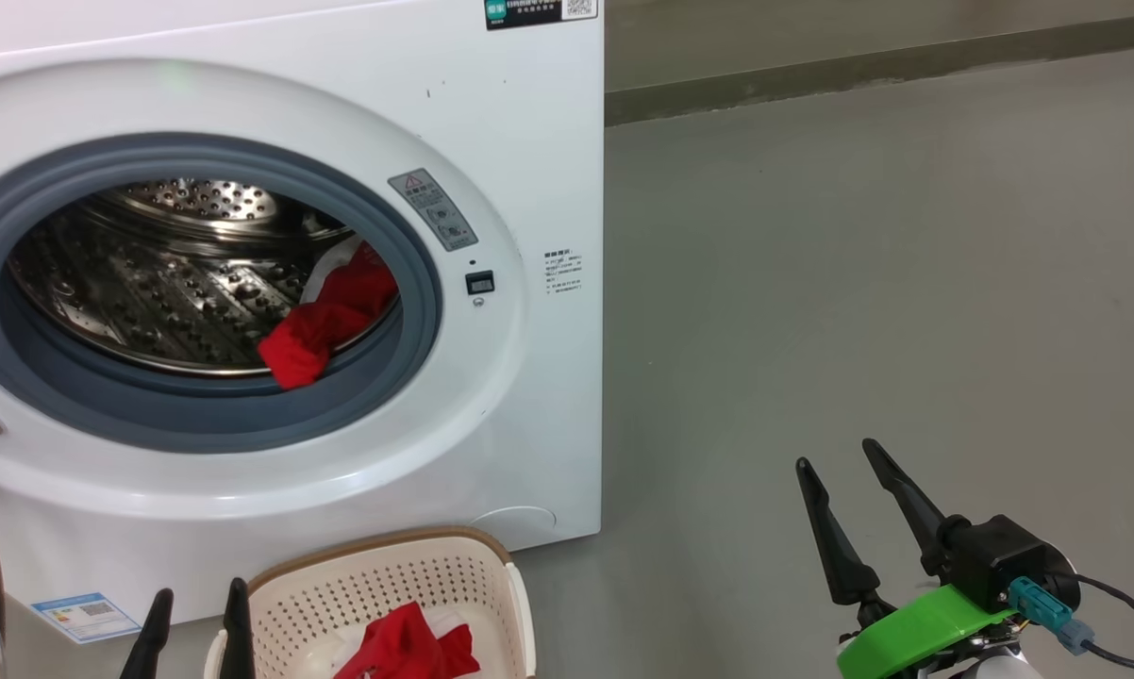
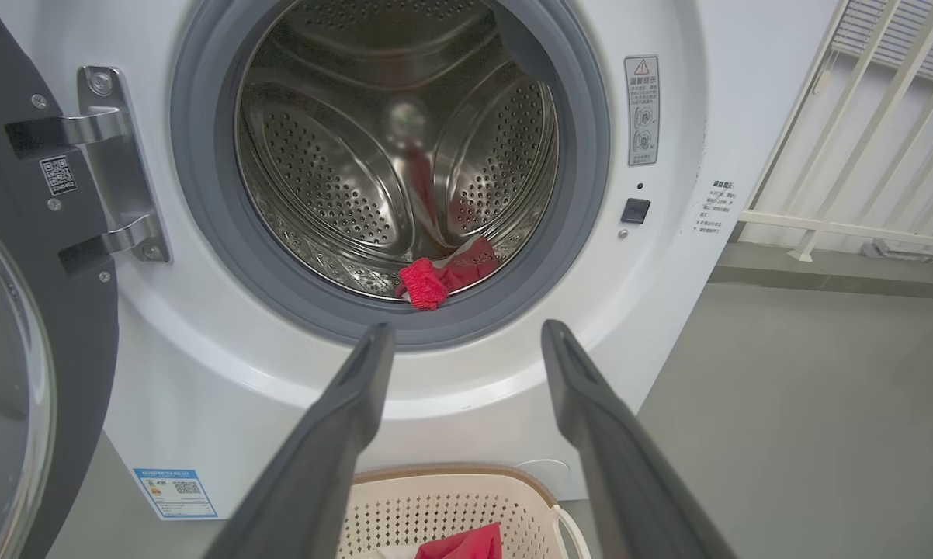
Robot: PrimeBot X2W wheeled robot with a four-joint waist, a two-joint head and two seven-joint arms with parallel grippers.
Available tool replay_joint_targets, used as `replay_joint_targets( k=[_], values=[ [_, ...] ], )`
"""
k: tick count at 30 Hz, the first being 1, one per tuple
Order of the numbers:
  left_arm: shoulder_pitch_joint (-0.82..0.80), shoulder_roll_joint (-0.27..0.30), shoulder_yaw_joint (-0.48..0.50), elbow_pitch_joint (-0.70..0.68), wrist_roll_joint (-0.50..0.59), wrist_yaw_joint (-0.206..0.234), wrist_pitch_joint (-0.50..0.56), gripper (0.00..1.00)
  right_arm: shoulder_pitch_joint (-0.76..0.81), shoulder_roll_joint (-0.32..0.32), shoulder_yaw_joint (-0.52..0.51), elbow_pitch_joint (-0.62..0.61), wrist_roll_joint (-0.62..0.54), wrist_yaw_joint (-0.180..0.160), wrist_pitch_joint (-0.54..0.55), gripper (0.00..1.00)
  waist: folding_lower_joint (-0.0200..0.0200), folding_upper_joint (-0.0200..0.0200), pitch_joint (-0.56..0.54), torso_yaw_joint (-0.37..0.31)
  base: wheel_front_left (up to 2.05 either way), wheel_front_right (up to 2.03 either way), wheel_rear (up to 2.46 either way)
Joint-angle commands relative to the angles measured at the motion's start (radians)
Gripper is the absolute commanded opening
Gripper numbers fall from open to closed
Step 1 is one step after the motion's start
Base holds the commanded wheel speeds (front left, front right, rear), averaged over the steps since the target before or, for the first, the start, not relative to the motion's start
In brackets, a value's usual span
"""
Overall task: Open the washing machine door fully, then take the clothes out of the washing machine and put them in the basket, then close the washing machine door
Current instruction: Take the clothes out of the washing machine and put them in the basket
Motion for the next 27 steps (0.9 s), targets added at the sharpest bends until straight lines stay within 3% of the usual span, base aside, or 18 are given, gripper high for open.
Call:
replay_joint_targets(
  k=[1, 27],
  values=[
    [-0.026, 0.007, 0.038, -0.019, 0.007, -0.010, -0.012, 1.00, -0.023, 0.001, 0.024, -0.023, 0.004, 0.007, -0.006, 1.00, 0.0000, 0.0000, 0.001, 0.000, 0.00, 0.00, 0.00],
    [-0.080, -0.003, 0.050, -0.008, 0.035, -0.036, -0.012, 1.00, -0.032, 0.001, 0.025, -0.041, 0.015, 0.007, -0.006, 1.00, 0.0000, 0.0000, 0.053, 0.032, 0.00, 0.00, 0.00]
  ],
)
